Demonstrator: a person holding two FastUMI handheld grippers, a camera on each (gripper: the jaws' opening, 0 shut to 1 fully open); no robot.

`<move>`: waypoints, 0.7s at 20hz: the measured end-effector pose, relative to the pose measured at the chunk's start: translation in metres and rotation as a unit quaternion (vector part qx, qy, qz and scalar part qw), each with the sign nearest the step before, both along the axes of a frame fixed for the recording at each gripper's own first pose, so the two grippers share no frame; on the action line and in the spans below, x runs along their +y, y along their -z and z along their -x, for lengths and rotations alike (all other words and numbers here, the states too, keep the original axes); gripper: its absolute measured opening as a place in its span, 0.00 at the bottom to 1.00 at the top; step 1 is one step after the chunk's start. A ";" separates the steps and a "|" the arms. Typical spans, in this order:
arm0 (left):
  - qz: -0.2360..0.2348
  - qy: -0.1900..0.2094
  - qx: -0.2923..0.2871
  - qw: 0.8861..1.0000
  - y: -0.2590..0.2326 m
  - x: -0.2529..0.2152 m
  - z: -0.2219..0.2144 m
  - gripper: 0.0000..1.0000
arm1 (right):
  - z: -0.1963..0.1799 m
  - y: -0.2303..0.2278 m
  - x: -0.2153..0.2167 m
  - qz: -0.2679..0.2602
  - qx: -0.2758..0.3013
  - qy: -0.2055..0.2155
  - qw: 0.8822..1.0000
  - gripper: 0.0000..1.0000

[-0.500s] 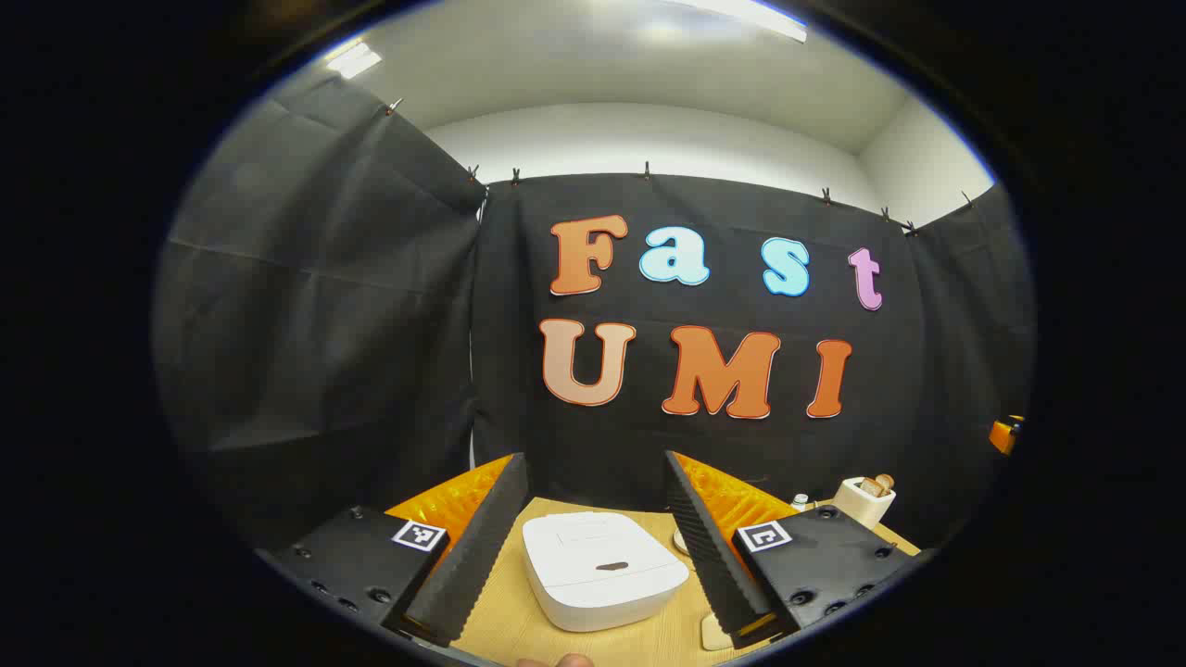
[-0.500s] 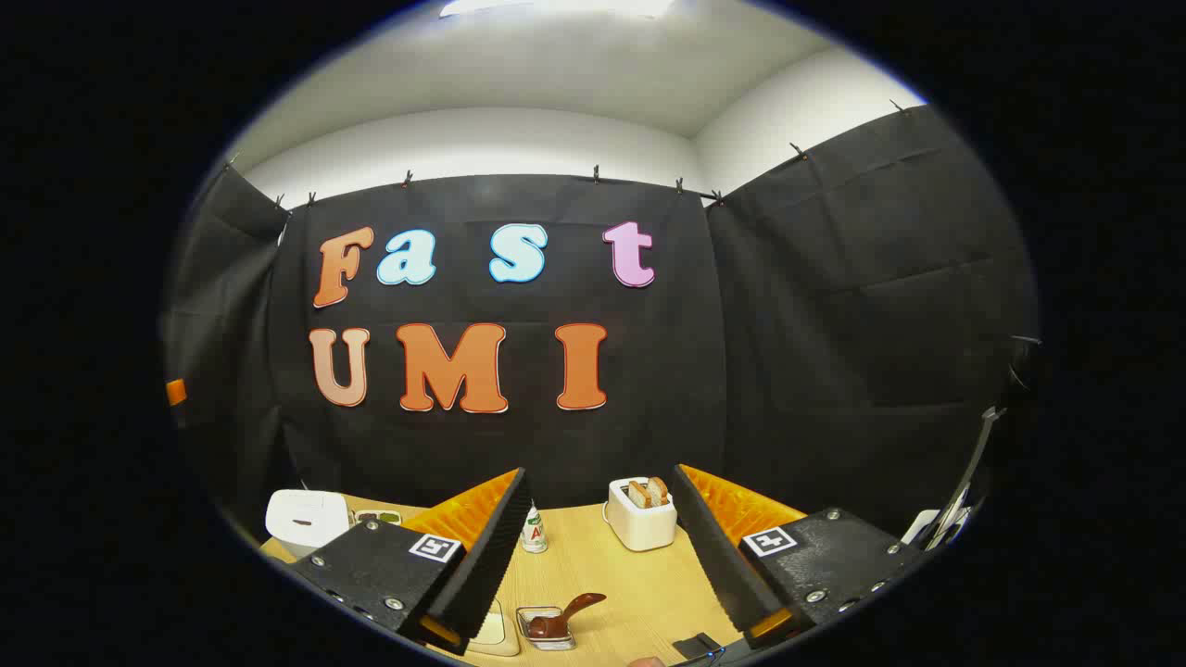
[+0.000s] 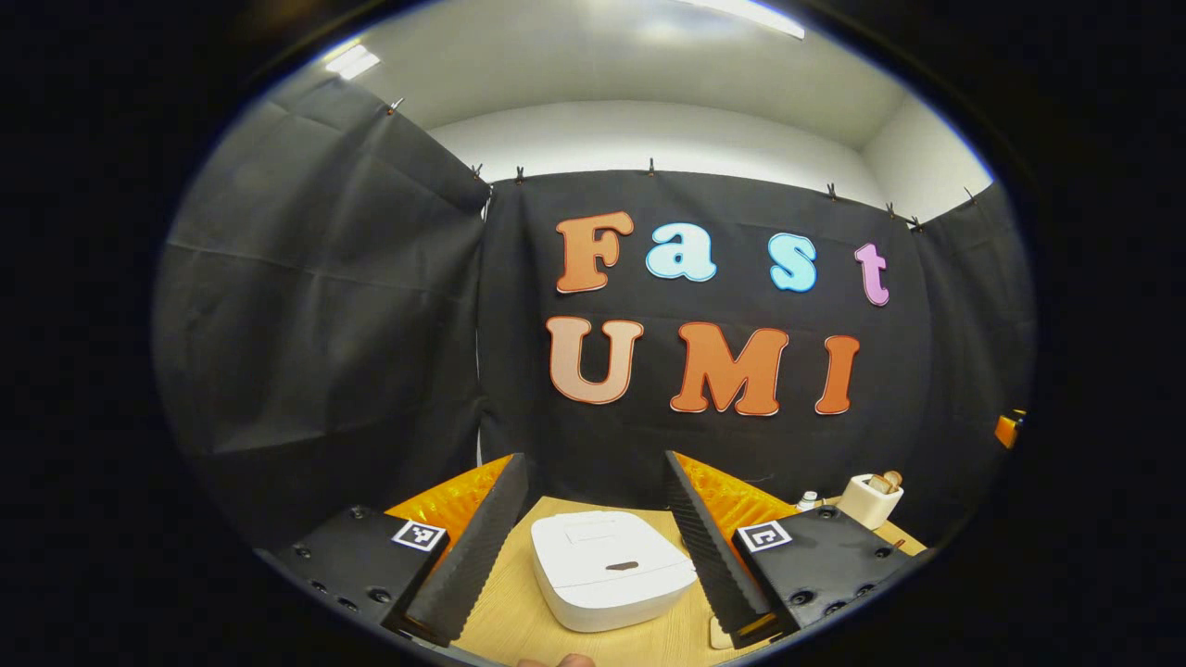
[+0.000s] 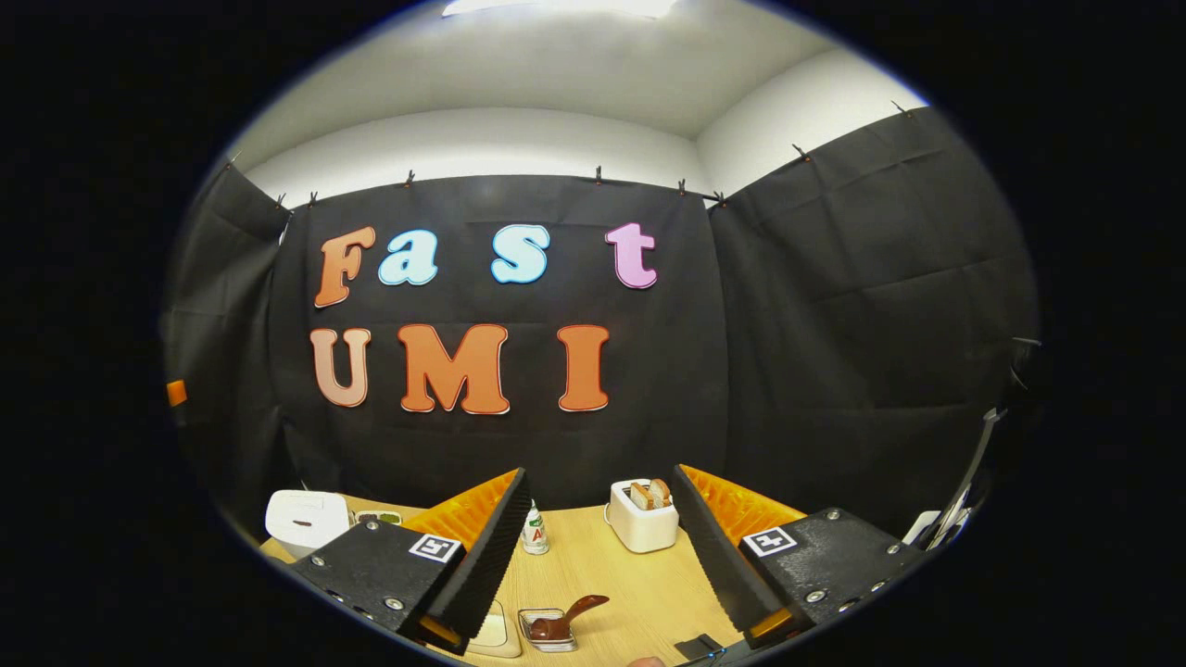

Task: Close the left gripper, press the button to open the rice cooker; take a wooden spoon from the chopstick holder with the right hand, scoop a spoonful of rice and pour it into the rice cooker, then put the wooden spoon back into the chopstick holder.

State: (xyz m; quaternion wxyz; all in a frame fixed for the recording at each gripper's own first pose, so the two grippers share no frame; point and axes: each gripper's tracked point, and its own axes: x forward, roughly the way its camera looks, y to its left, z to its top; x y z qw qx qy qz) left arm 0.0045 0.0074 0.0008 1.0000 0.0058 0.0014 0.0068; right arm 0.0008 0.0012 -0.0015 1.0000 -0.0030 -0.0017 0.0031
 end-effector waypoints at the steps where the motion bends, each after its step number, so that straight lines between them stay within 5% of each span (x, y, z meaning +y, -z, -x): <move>1: -0.001 -0.001 -0.002 1.000 -0.001 0.001 0.000 1.00 | 0.000 0.000 0.000 0.001 0.000 0.000 1.000 0.95; 11: 0.001 0.009 0.008 1.000 0.008 0.000 -0.006 0.98 | -0.002 0.003 0.003 0.000 0.002 -0.003 1.000 0.95; 14: -0.007 0.001 0.011 1.000 0.008 0.003 -0.008 0.68 | -0.003 0.000 0.003 0.006 -0.002 -0.005 1.000 0.95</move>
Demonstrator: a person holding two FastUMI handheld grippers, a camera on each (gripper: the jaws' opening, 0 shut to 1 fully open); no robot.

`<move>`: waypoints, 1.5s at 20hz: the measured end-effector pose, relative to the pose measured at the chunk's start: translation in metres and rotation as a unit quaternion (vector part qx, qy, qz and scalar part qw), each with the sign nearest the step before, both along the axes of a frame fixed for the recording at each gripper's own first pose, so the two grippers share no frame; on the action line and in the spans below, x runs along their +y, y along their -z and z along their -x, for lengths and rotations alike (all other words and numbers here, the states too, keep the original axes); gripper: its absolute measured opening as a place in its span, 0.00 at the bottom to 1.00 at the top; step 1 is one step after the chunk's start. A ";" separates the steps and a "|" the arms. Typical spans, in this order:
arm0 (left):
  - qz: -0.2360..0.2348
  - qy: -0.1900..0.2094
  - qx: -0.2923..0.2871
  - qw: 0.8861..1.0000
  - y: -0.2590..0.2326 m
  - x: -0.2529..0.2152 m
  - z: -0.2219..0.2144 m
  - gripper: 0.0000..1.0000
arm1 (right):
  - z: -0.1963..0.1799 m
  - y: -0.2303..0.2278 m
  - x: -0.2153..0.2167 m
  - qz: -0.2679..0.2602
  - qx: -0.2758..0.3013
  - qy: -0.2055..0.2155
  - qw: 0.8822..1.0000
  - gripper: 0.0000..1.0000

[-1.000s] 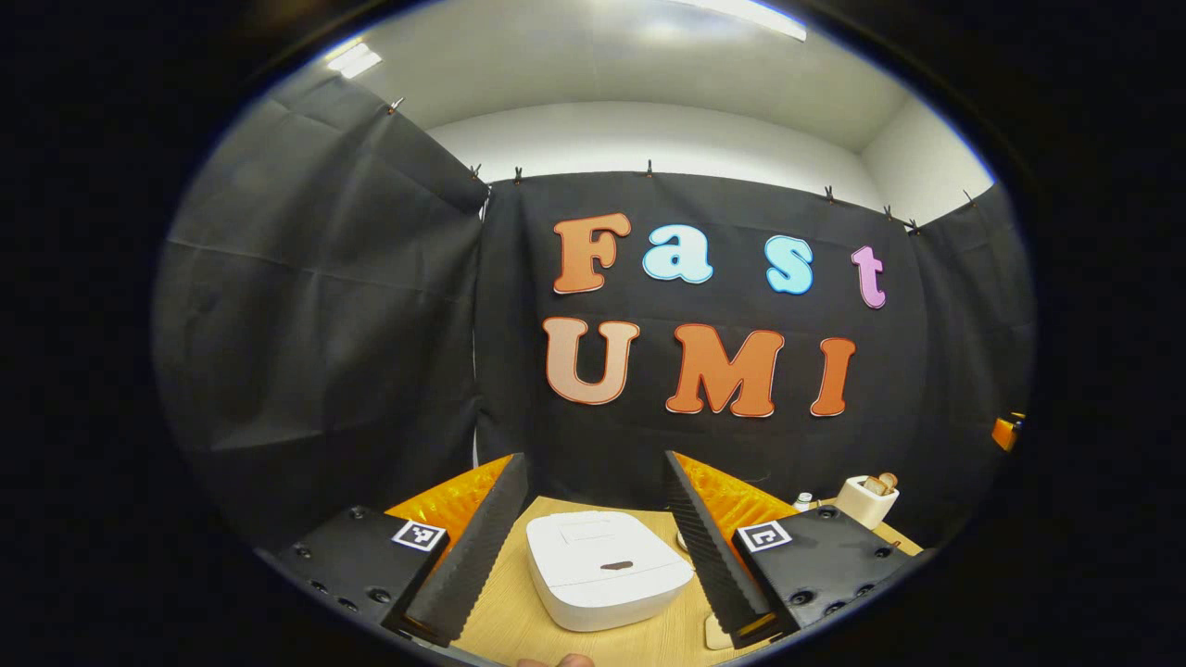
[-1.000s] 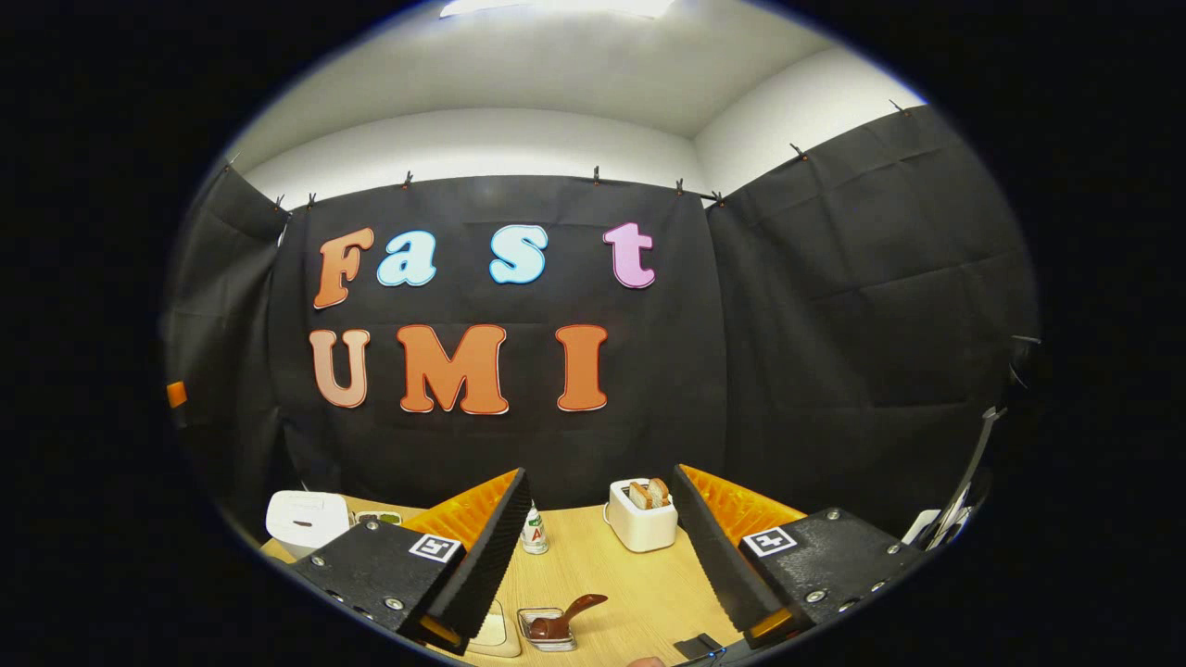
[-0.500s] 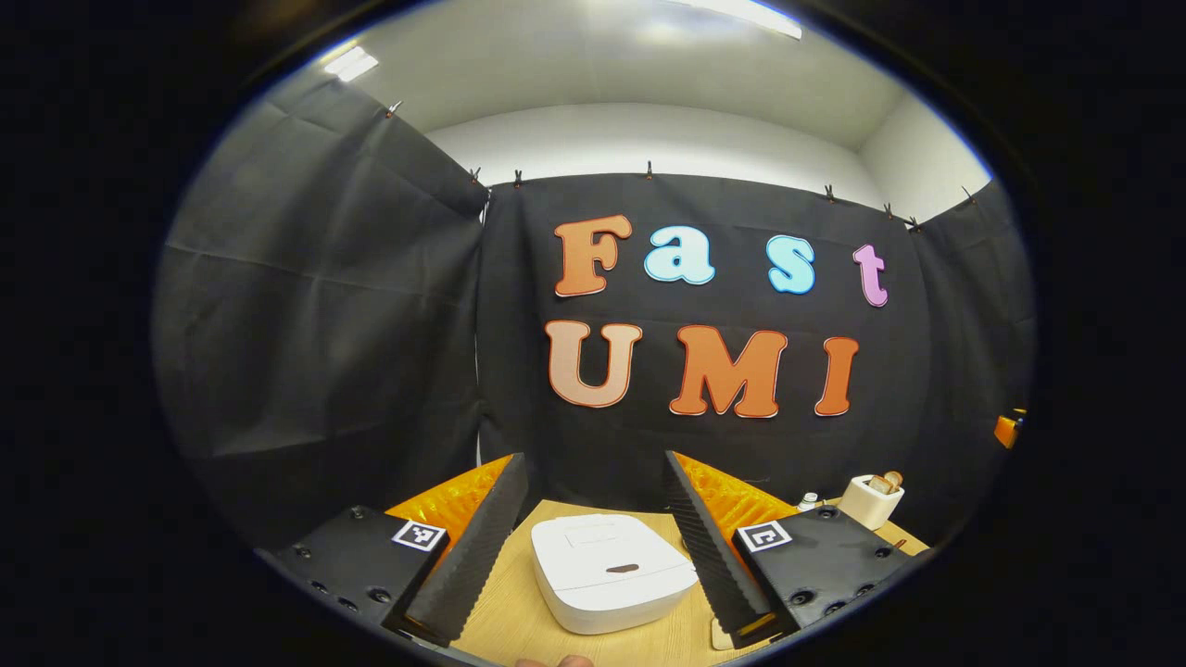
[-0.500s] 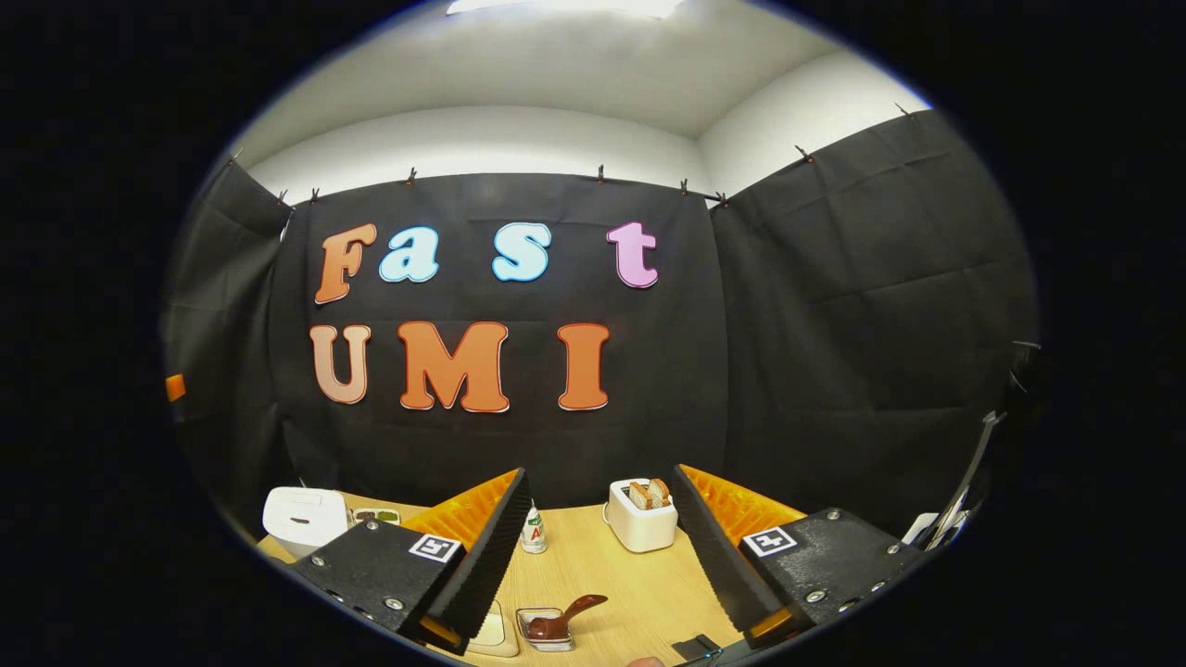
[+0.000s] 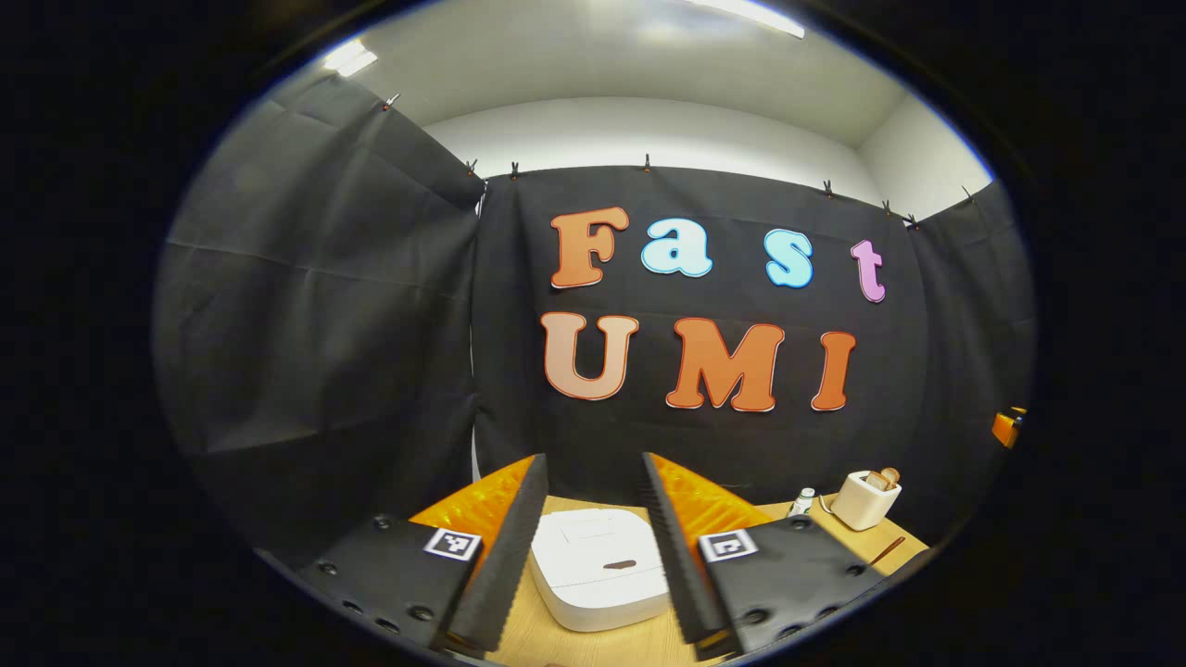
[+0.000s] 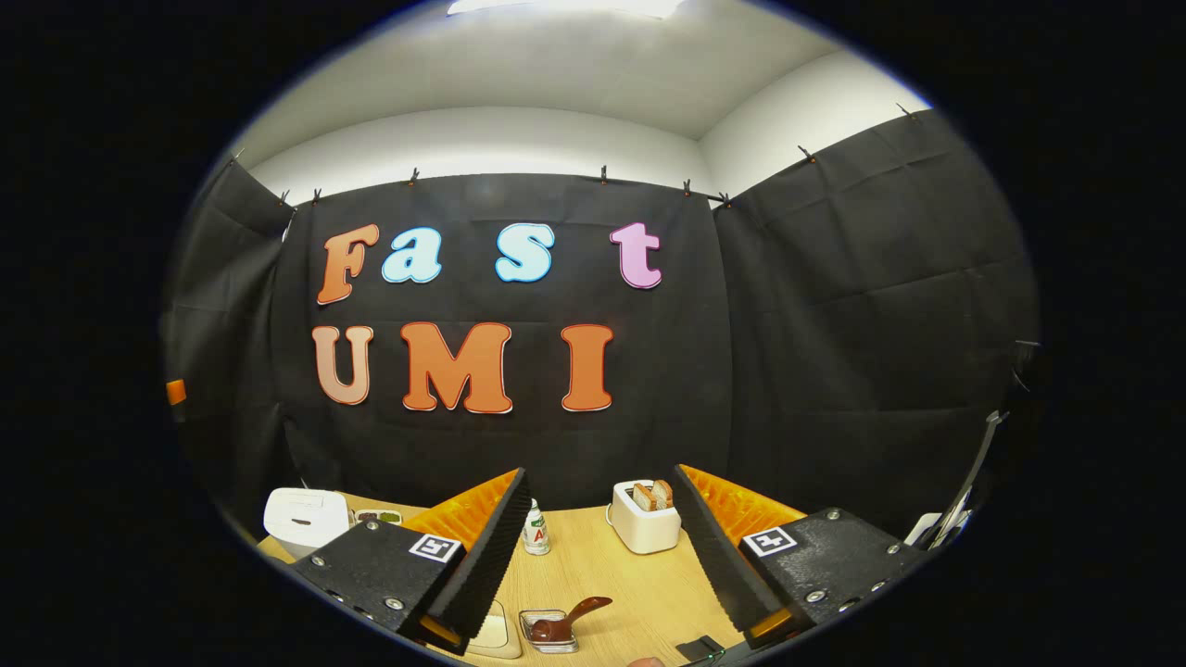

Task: Close the left gripper, press the button to open the rice cooker; take a wooden spoon from the chopstick holder with the right hand, scoop a spoonful of rice and pour it into the rice cooker, then put the wooden spoon back into the chopstick holder.

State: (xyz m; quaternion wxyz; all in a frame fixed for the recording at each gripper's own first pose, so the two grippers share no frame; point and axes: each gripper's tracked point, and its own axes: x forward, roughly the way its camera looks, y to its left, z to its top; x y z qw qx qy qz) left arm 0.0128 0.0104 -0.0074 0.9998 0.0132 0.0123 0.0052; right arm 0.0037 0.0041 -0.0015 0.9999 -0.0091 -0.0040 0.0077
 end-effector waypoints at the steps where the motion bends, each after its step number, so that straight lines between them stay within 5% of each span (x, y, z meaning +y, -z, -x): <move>1: -0.006 -0.006 0.004 1.000 0.004 0.003 -0.002 0.58 | 0.000 0.002 0.000 0.003 0.000 0.000 1.000 0.95; 6: 0.005 -0.032 0.021 0.999 0.017 0.018 -0.019 0.09 | -0.005 0.005 0.004 0.006 0.007 0.001 1.000 0.95; 7: 0.013 -0.025 0.024 0.999 0.019 0.014 -0.013 0.05 | -0.009 0.005 0.006 0.008 0.006 0.002 1.000 0.95; 21: -0.002 0.058 0.136 0.989 0.097 -0.025 -0.082 0.05 | -0.015 0.024 0.009 0.020 0.034 0.009 0.999 0.95; 30: 0.016 0.083 0.227 0.970 0.187 -0.048 -0.140 0.05 | -0.021 0.035 0.004 0.024 0.051 0.027 0.998 0.95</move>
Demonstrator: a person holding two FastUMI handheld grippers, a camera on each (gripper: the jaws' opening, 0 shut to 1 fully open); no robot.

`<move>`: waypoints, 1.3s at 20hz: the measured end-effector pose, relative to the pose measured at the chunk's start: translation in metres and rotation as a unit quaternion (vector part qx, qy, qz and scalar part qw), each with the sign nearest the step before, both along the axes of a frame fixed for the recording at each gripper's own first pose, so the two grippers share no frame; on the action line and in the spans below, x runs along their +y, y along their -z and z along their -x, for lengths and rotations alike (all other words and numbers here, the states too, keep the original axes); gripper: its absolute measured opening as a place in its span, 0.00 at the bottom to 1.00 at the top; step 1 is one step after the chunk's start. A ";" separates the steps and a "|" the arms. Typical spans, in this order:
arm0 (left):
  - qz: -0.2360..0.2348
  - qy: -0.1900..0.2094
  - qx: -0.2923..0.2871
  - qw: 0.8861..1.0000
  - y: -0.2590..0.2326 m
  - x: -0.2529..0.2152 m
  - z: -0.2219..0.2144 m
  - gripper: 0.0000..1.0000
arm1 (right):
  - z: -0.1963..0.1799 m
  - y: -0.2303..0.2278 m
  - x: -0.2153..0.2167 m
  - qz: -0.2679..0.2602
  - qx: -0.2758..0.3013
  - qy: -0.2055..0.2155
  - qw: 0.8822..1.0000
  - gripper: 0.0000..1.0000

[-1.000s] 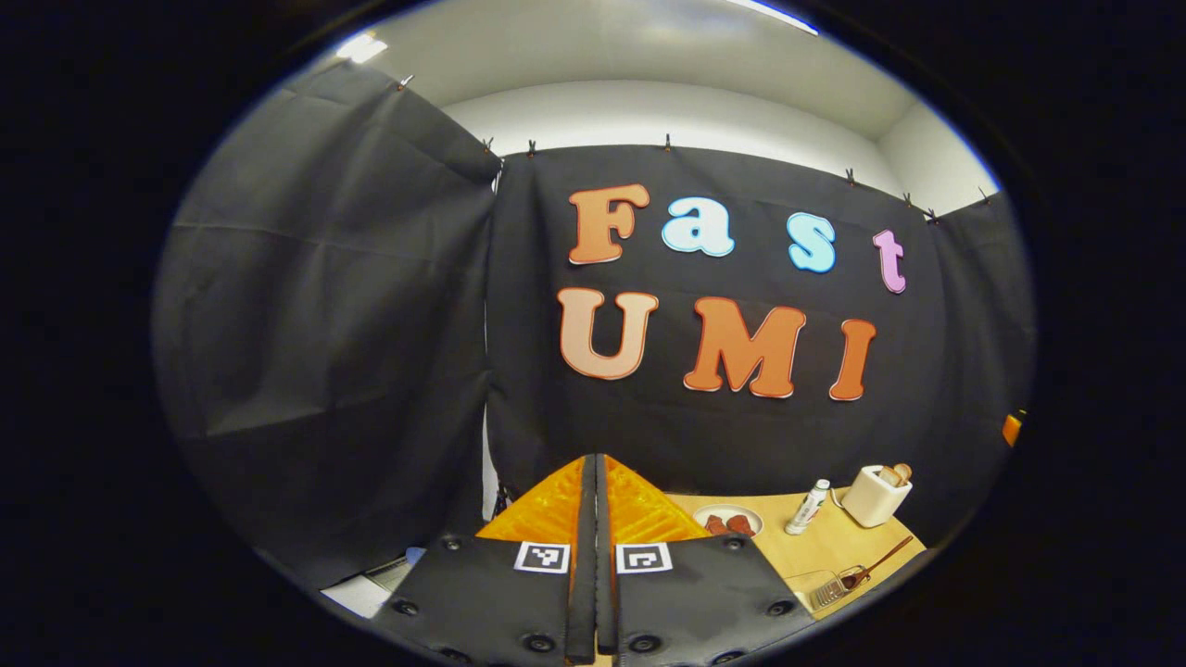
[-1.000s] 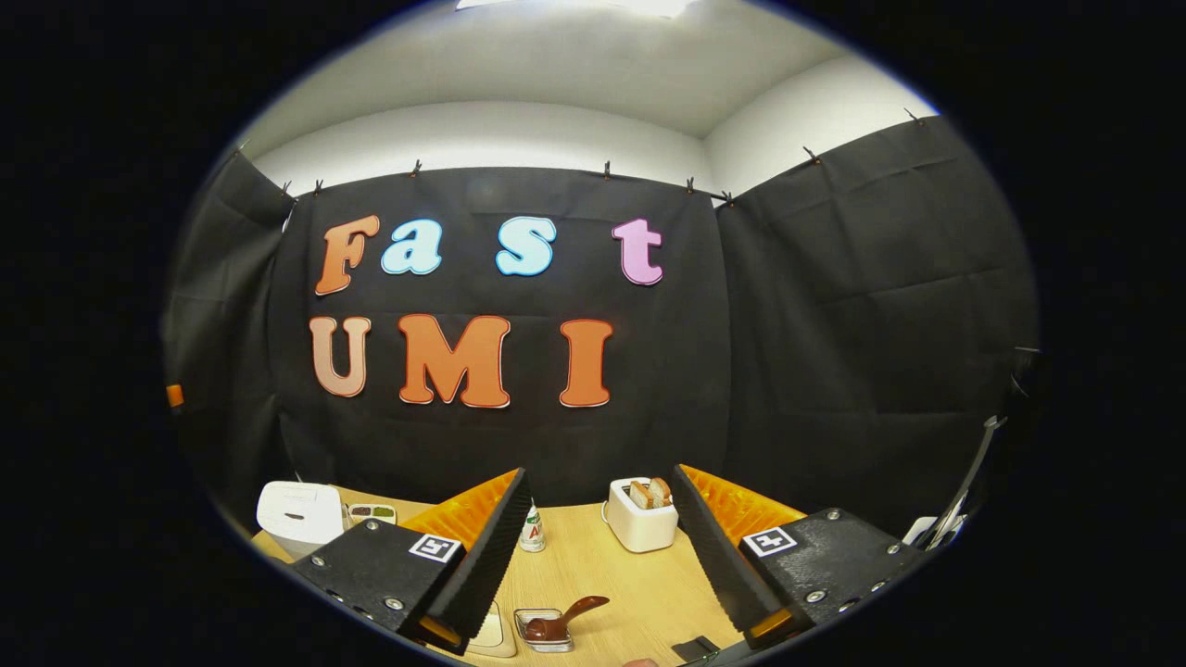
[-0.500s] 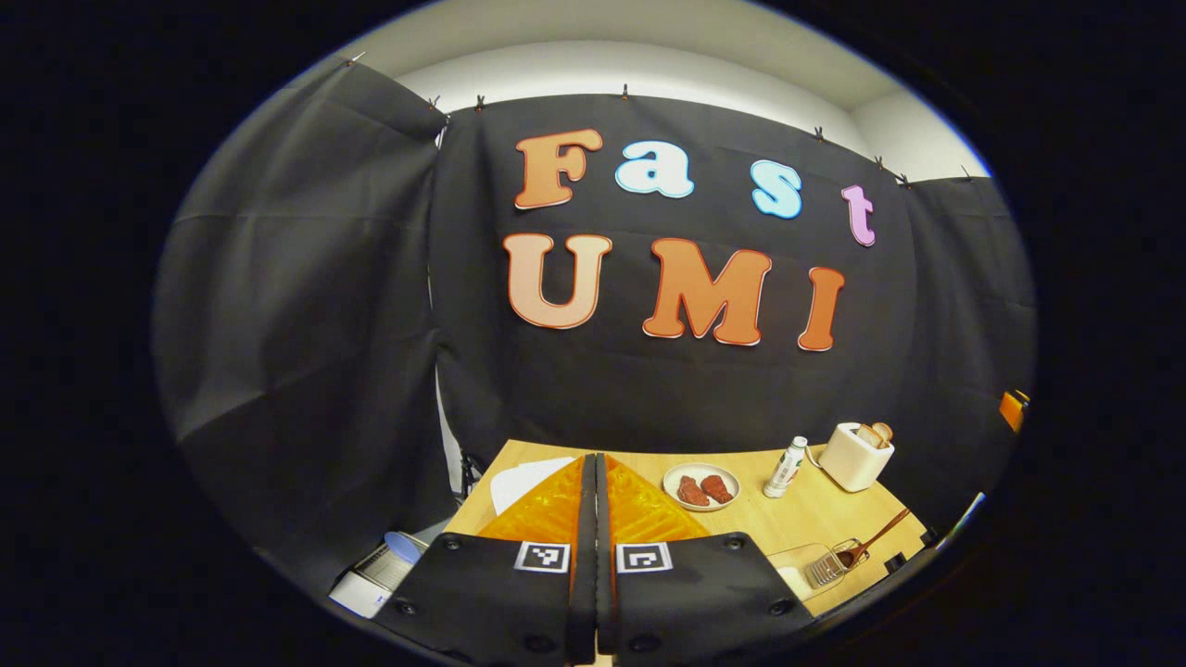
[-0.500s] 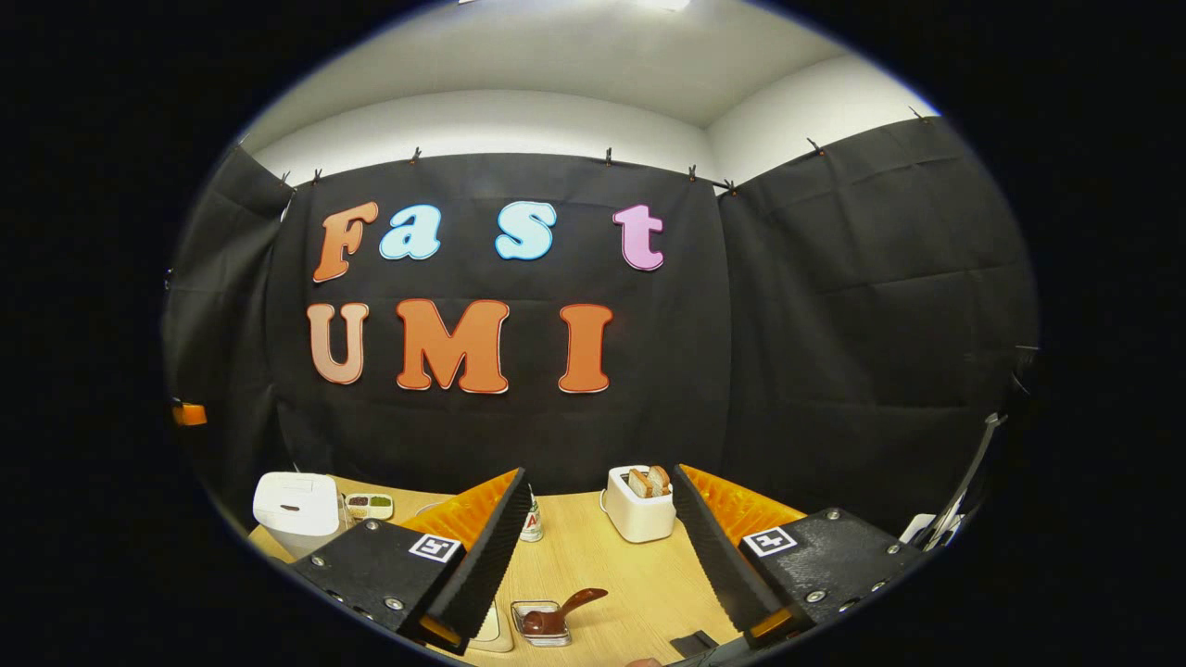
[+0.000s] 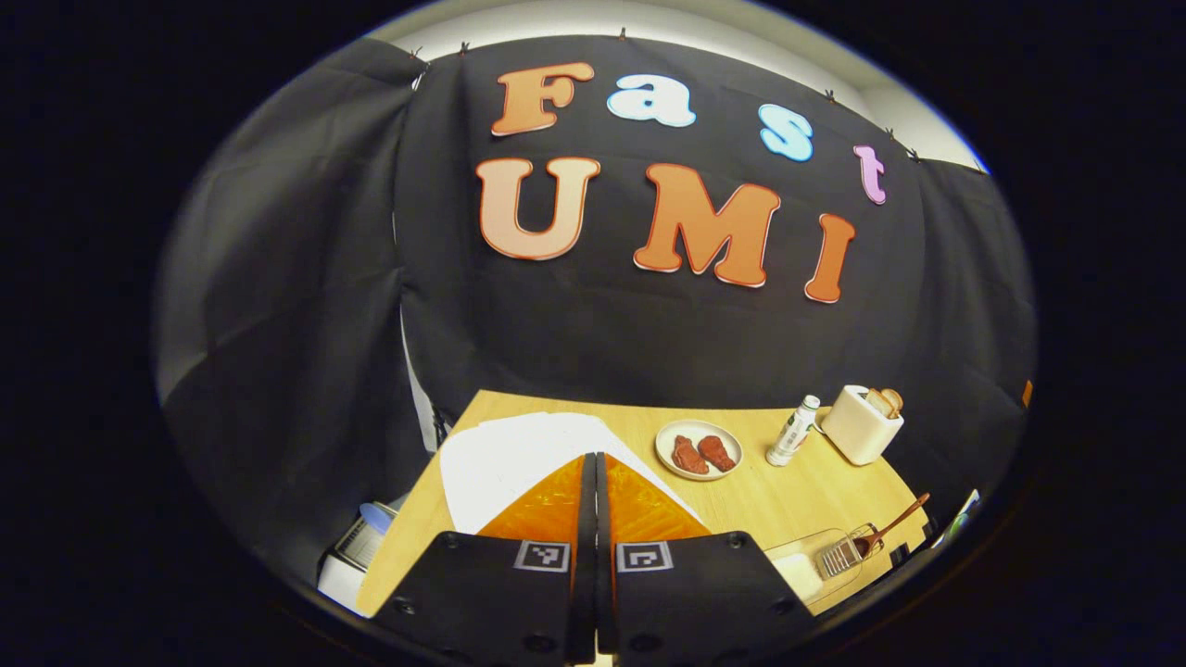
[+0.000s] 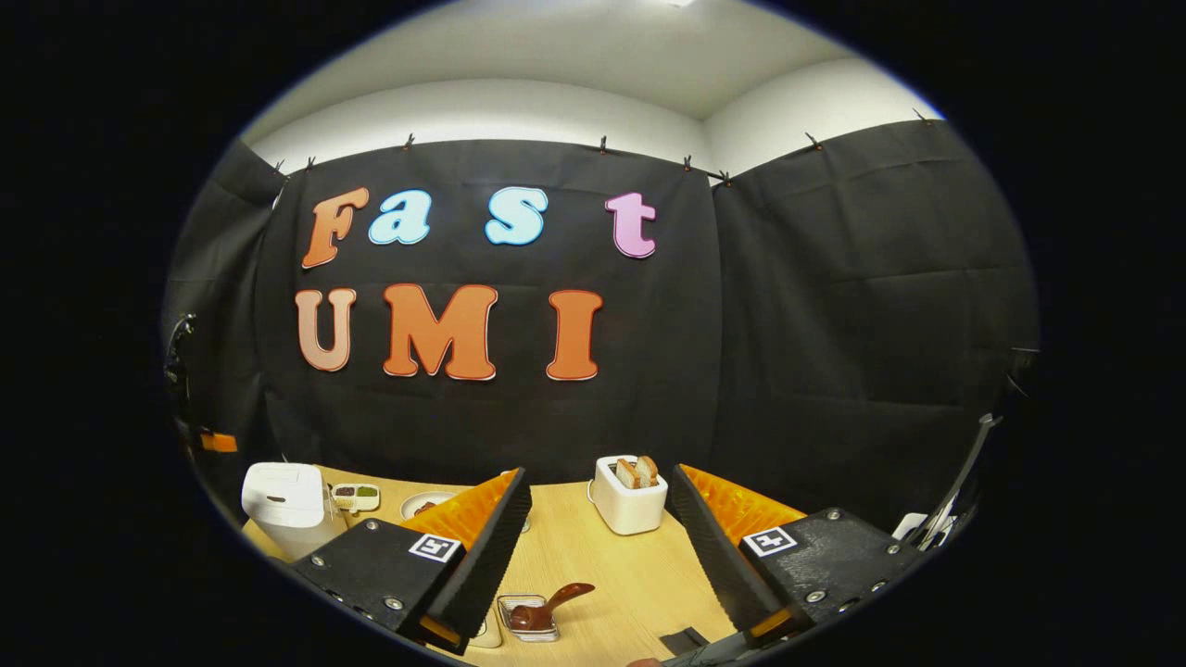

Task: Close the left gripper, press the button to open the rice cooker; take a wooden spoon from the chopstick holder with the right hand, scoop a spoonful of rice and pour it into the rice cooker, then put the wooden spoon back into the chopstick holder.

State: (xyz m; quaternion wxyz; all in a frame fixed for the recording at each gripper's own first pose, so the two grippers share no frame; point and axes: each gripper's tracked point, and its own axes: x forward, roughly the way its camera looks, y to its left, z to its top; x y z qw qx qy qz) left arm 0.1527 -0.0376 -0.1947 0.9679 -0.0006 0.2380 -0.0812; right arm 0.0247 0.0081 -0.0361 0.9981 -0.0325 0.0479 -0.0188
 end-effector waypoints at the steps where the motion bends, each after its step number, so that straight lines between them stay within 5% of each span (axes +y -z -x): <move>1: -0.002 0.004 0.011 1.000 0.013 -0.002 -0.003 0.05 | 0.000 0.001 0.000 0.001 0.001 0.000 1.000 0.95; 15: -0.003 0.000 0.137 0.991 0.114 -0.005 -0.016 0.05 | -0.007 0.020 -0.004 -0.006 0.024 0.010 1.000 0.95; 21: -0.008 0.004 0.162 0.987 0.125 -0.001 -0.011 0.05 | -0.008 0.030 -0.009 -0.027 0.033 0.014 0.999 0.95; 26: -0.008 -0.003 0.123 0.992 0.093 -0.001 -0.024 0.05 | -0.005 0.028 -0.011 -0.014 0.031 0.015 0.999 0.95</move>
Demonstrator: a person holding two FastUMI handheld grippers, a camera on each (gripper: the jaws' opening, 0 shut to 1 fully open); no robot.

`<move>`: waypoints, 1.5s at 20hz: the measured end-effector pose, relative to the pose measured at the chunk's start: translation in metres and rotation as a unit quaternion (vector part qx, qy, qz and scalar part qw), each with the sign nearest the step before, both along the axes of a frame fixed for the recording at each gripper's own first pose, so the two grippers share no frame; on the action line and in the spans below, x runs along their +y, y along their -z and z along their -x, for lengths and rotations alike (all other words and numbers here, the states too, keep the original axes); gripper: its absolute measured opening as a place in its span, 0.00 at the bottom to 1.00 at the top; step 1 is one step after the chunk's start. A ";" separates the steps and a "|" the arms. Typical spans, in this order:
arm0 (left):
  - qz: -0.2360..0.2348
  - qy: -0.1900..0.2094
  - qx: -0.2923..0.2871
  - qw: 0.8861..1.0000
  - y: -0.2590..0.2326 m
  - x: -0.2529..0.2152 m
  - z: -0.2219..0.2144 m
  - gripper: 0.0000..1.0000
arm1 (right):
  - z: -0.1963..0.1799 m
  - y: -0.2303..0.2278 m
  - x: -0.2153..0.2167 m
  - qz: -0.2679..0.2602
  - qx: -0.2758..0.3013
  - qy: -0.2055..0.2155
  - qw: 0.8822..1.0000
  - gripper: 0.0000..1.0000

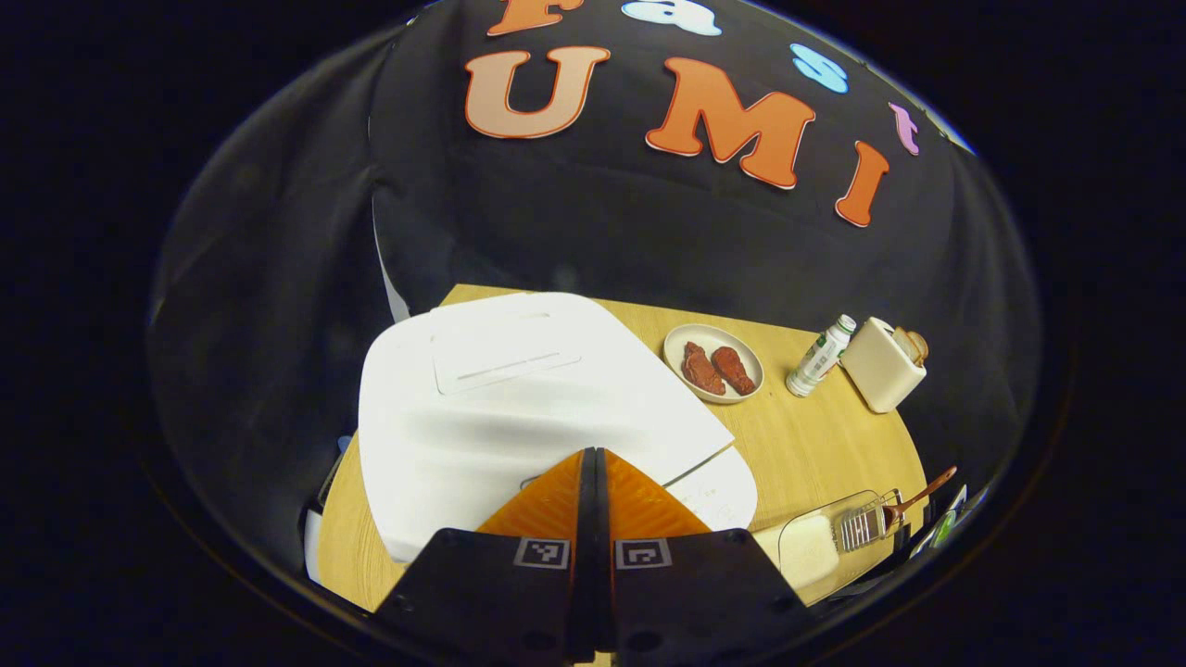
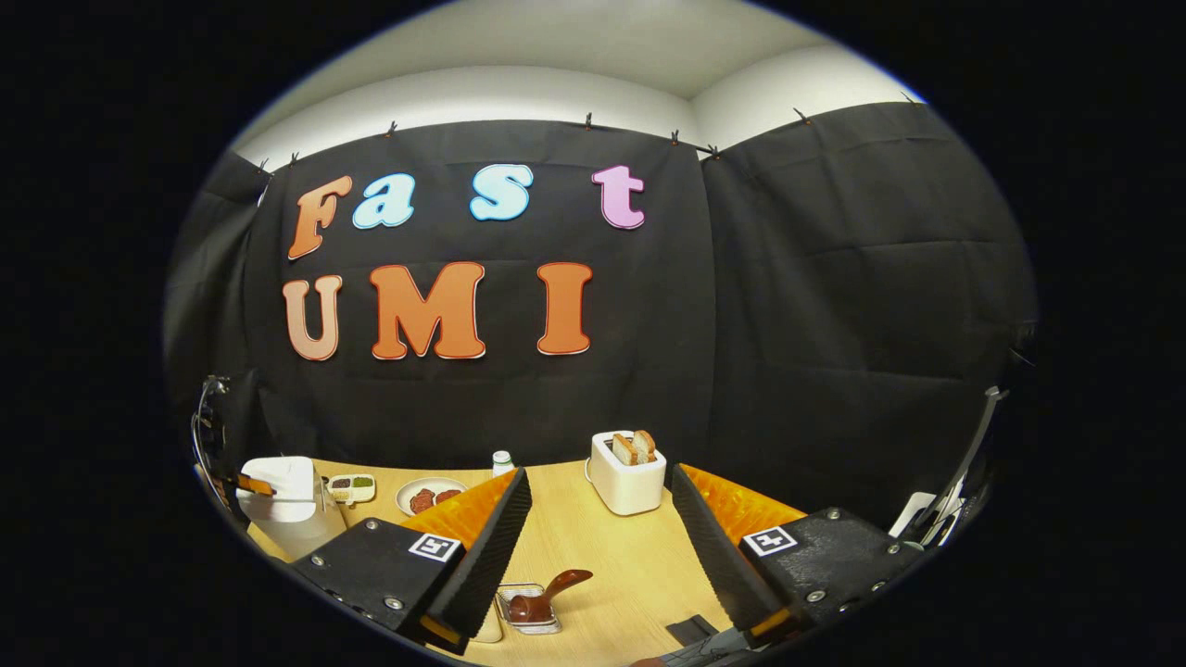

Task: Close the left gripper, press the button to open the rice cooker; take a wooden spoon from the chopstick holder with the right hand, scoop a spoonful of rice and pour it into the rice cooker, then put the wooden spoon back into the chopstick holder.

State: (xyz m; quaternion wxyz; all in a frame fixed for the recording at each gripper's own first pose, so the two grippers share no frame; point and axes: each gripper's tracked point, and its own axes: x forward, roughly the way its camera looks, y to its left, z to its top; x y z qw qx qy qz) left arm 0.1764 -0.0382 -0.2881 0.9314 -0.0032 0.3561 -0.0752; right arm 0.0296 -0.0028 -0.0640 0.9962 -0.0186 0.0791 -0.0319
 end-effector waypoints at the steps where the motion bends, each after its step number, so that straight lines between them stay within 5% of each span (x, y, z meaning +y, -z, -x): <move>1: -0.001 -0.001 -0.021 1.000 -0.016 0.000 -0.005 0.05 | -0.001 -0.001 -0.001 0.000 -0.002 0.000 1.000 0.95; 8: -0.001 -0.020 -0.153 0.988 -0.142 0.010 -0.013 0.04 | 0.002 -0.002 0.002 -0.006 -0.004 -0.004 1.000 0.95; 16: -0.006 0.000 -0.252 0.968 -0.225 0.003 0.033 0.05 | 0.001 -0.001 0.010 -0.004 -0.005 -0.021 1.000 0.95; 25: -0.029 -0.037 -0.324 0.945 -0.284 0.030 0.083 0.06 | -0.013 0.051 0.014 -0.036 0.009 -0.032 0.999 0.95; 28: -0.038 -0.054 -0.327 0.943 -0.289 0.045 0.100 0.31 | -0.019 0.077 0.016 -0.050 0.024 -0.035 0.998 0.95; 30: -0.030 -0.062 -0.326 0.943 -0.290 0.047 0.107 0.30 | -0.024 0.098 0.016 -0.051 0.038 -0.036 0.997 1.00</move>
